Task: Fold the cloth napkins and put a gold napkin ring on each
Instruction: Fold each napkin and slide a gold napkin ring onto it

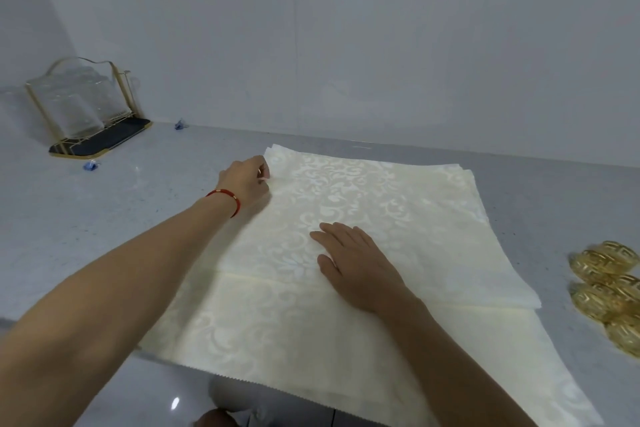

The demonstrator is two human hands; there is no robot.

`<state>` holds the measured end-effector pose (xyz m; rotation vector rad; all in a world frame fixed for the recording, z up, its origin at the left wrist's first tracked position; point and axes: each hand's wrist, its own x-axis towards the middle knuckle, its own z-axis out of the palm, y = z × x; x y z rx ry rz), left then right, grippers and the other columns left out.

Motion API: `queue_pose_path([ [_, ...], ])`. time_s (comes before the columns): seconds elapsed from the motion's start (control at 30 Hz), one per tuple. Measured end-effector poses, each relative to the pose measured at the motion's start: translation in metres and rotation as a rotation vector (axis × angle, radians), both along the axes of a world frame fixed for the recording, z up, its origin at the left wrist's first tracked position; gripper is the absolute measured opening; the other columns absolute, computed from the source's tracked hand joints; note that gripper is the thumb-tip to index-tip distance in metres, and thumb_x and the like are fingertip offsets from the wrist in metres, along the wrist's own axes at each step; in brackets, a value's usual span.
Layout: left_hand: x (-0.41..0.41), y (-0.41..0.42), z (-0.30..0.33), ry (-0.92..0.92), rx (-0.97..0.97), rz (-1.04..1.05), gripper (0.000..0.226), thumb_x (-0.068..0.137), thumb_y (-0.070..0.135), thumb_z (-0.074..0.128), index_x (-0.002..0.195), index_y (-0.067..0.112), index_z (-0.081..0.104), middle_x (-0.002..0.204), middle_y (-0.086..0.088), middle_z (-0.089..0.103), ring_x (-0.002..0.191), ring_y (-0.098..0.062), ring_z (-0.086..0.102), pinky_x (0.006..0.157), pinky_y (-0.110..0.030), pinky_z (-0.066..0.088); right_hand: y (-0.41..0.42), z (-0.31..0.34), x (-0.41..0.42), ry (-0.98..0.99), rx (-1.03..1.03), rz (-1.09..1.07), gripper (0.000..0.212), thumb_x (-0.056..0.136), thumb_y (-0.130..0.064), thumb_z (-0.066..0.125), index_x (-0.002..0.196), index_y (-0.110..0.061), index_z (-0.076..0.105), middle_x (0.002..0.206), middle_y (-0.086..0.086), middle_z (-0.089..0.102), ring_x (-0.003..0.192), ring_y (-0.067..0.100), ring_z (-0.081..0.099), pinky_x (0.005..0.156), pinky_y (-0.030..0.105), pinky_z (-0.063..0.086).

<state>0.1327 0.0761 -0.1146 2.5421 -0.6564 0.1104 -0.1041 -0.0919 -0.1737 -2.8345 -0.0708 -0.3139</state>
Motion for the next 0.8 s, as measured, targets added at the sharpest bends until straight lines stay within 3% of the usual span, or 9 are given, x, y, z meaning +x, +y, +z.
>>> queue_pose_path([
  [0.13,-0.046,0.006,0.004,-0.167,-0.136,-0.144,0.018,0.084,-0.001,0.06,0.088,0.017,0.059,0.086,0.001,0.062,0.081,-0.023,0.058,0.072,-0.032,0.045,-0.002,0.009,0.002,0.067,0.266,-0.02,0.048,0.107,-0.038,0.048,0.153,-0.024,0.046,0.163,-0.008,0.037,0.154,0.006,0.02,0.128,0.035,0.007],
  [0.2,-0.08,0.003,0.0,-0.245,-0.191,-0.21,0.018,0.084,0.0,0.06,0.091,0.015,0.058,0.083,0.002,0.059,0.076,-0.021,0.055,0.068,-0.032,0.042,0.0,0.026,0.0,0.025,0.513,-0.095,0.038,0.105,-0.035,0.055,0.142,-0.023,0.06,0.148,-0.013,0.052,0.146,0.002,0.033,0.123,0.028,0.021],
  [0.23,-0.098,0.001,-0.003,-0.265,-0.229,-0.236,0.018,0.083,0.0,0.06,0.093,0.015,0.058,0.082,0.002,0.058,0.075,-0.02,0.053,0.067,-0.033,0.041,0.001,0.037,0.0,-0.03,0.639,-0.171,0.031,0.104,-0.032,0.057,0.132,-0.024,0.067,0.133,-0.015,0.062,0.134,0.002,0.048,0.113,0.024,0.035],
  [0.3,-0.134,-0.004,-0.009,-0.265,-0.287,-0.254,0.021,0.083,0.0,0.061,0.096,0.015,0.057,0.082,0.004,0.057,0.076,-0.019,0.052,0.067,-0.033,0.042,0.005,0.056,0.001,-0.049,0.938,-0.341,0.022,0.1,-0.027,0.056,0.116,-0.022,0.07,0.101,-0.007,0.078,0.095,0.013,0.071,0.079,0.028,0.054],
  [0.37,-0.164,-0.008,-0.015,-0.234,-0.305,-0.252,0.023,0.083,0.001,0.061,0.095,0.018,0.054,0.081,0.007,0.054,0.077,-0.017,0.051,0.068,-0.034,0.043,0.01,0.062,0.001,0.079,1.174,-0.421,0.022,0.1,-0.026,0.054,0.112,-0.011,0.065,0.088,0.009,0.078,0.07,0.026,0.073,0.054,0.032,0.05],
  [0.43,-0.187,-0.007,-0.022,-0.181,-0.326,-0.241,0.025,0.082,0.004,0.062,0.091,0.023,0.049,0.08,0.01,0.052,0.078,-0.014,0.048,0.068,-0.035,0.045,0.013,0.059,-0.001,0.163,1.214,-0.424,0.025,0.098,-0.021,0.058,0.112,0.0,0.058,0.086,0.017,0.078,0.065,0.03,0.071,0.049,0.032,0.044],
  [0.57,-0.205,0.007,-0.033,-0.186,-0.293,-0.342,0.016,0.089,0.034,0.067,0.099,0.031,0.057,0.096,0.018,0.059,0.093,-0.005,0.054,0.082,-0.026,0.045,0.013,0.049,-0.013,0.203,1.078,-0.482,0.049,0.088,-0.013,0.064,0.133,-0.016,0.045,0.072,0.011,0.076,0.054,0.019,0.064,0.055,0.027,0.044],
  [0.67,-0.197,0.033,-0.043,-0.294,-0.227,-0.277,0.02,0.094,0.034,0.056,0.109,0.024,0.066,0.117,0.007,0.066,0.113,-0.015,0.057,0.097,-0.04,0.046,0.011,0.049,-0.02,0.174,0.972,-0.511,0.048,0.085,-0.011,0.063,0.131,-0.017,0.051,0.066,0.008,0.075,0.047,0.015,0.062,0.052,0.024,0.047],
  [0.8,-0.18,0.067,-0.058,-0.298,-0.001,-0.042,0.03,0.101,0.023,0.046,0.124,0.022,0.064,0.144,-0.005,0.055,0.135,-0.024,0.046,0.112,-0.054,0.034,0.009,0.048,-0.029,0.1,0.888,-0.498,0.041,0.086,-0.009,0.062,0.126,-0.016,0.054,0.069,0.011,0.074,0.042,0.013,0.057,0.054,0.026,0.049],
])
